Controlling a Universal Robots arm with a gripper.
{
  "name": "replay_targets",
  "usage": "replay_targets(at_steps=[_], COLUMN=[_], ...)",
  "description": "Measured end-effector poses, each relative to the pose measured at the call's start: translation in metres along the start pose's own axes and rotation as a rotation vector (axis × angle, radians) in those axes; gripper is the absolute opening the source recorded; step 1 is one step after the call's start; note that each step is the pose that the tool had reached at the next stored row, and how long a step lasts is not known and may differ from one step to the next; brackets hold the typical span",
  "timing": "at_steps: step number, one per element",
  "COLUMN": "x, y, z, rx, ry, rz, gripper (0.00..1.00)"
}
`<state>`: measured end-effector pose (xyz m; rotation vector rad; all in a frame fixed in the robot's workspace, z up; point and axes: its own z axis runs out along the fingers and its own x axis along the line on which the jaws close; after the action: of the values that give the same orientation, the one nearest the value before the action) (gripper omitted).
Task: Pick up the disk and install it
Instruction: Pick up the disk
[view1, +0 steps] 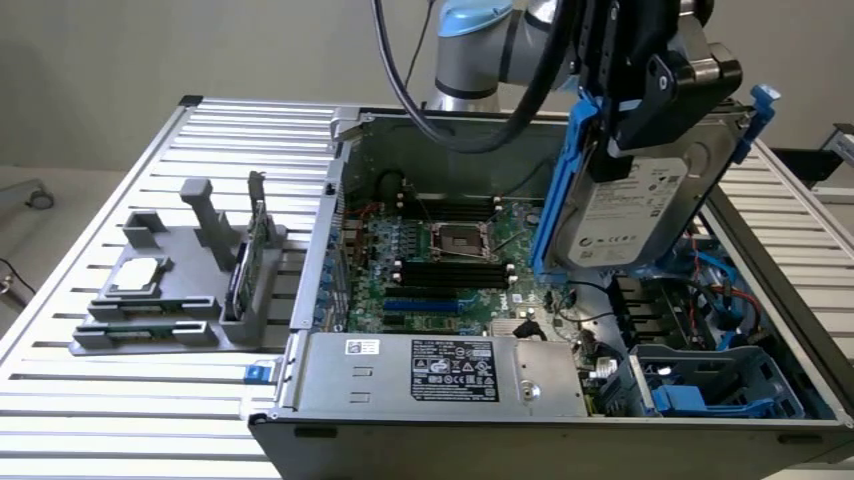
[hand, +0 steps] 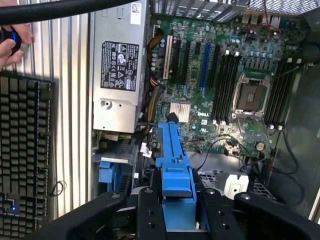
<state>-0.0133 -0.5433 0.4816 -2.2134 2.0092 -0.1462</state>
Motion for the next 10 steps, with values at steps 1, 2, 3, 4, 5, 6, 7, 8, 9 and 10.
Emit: replay_targets(at_steps=[1,2,3,4,5,6,7,8,9,10], x=[0.002,0.004,0.006,0.007,0.009,0.011,0.012,0.014,0.015,0.017], y=[0.0,-0.0002,-0.0005,-0.0006,-0.0007,-0.0008,-0.0008,-0.0008,-0.0008,-0.0009], z=[0.0005,0.0007,0.001,0.0013,0.0015,0.0016,0.0017,0.0018,0.0018,0.002], rx=[0.0004,0.0004,0.0005,0.0006,0.0006,0.0006,0.0006,0.0006,0.0006,0.0007], ry=[-0.0001,0.0,0.0002,0.0,0.0,0.0002,0.0003,0.0005,0.0007,0.0009], rz=[0.0,0.0,0.0,0.0,0.001,0.001,0.002,0.003,0.003,0.004], gripper=[0.33,0.33,0.33,0.33,0.33,0.33,0.33,0.33,0.33,0.33])
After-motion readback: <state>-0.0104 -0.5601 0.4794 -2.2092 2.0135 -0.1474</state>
